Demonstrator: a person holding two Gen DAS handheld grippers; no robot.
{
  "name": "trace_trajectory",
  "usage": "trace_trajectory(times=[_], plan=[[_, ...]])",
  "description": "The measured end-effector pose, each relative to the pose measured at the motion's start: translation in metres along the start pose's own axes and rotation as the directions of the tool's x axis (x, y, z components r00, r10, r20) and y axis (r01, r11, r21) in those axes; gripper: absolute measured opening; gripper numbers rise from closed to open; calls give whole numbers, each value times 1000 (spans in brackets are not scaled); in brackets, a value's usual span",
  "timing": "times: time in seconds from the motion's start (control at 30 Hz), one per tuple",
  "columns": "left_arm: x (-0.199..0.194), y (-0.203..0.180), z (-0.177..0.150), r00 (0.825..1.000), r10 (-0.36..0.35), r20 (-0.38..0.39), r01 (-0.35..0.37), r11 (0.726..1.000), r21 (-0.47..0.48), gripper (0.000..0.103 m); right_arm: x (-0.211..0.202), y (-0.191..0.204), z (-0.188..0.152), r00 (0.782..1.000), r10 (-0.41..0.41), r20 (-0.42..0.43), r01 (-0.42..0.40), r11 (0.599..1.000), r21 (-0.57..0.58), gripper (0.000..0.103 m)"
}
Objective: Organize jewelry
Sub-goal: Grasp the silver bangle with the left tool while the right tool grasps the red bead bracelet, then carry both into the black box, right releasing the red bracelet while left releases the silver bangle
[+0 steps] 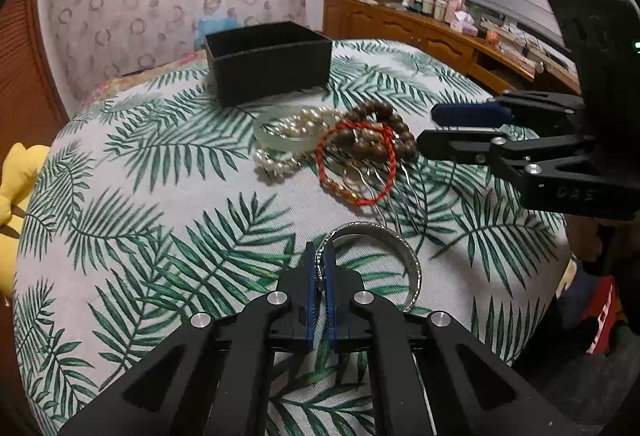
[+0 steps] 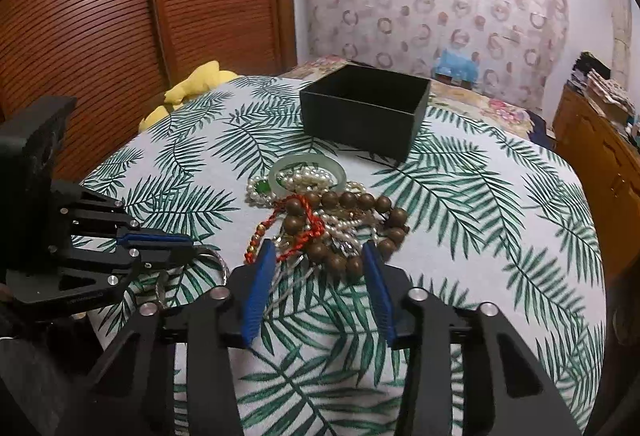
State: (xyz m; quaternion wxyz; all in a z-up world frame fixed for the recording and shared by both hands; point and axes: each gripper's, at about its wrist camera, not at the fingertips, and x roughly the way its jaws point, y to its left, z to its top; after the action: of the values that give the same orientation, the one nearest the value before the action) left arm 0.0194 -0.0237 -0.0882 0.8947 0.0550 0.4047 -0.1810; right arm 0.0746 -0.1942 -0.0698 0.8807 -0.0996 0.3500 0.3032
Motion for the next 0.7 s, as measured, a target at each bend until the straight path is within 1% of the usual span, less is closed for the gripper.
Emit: trace_trajectory(times=[0.03, 0.17, 0.3, 0.5, 0.57, 0.63, 0.7], plan=[[-2, 1, 1, 1000, 4, 13, -4, 1000, -7, 3, 3, 0, 3, 1000, 5, -3, -5, 1000, -4, 39], [-7, 7, 3, 999, 25, 44, -24, 999, -27, 3, 16, 0, 13, 1000, 16, -18, -16, 1000, -26, 36], [-14, 16, 6, 997, 35, 74, -32, 998, -49, 3, 30, 2, 19, 999, 17, -45, -19, 999, -49, 29], [-18, 26, 12, 993, 56, 102, -49, 997, -63, 3, 39, -2, 20, 998, 13, -64, -15, 999, -41, 29], [-19, 27, 15, 992, 62, 109, -55, 996, -66, 3, 38, -1, 20, 998, 6, -64, -9, 999, -48, 26], [-19, 29, 18, 991, 65, 115, -57, 996, -68, 3, 38, -1, 19, 998, 3, -65, -6, 999, -49, 16], [-19, 32, 20, 990, 68, 122, -60, 996, -69, 3, 36, -2, 19, 998, 5, -64, -8, 999, -47, 11]])
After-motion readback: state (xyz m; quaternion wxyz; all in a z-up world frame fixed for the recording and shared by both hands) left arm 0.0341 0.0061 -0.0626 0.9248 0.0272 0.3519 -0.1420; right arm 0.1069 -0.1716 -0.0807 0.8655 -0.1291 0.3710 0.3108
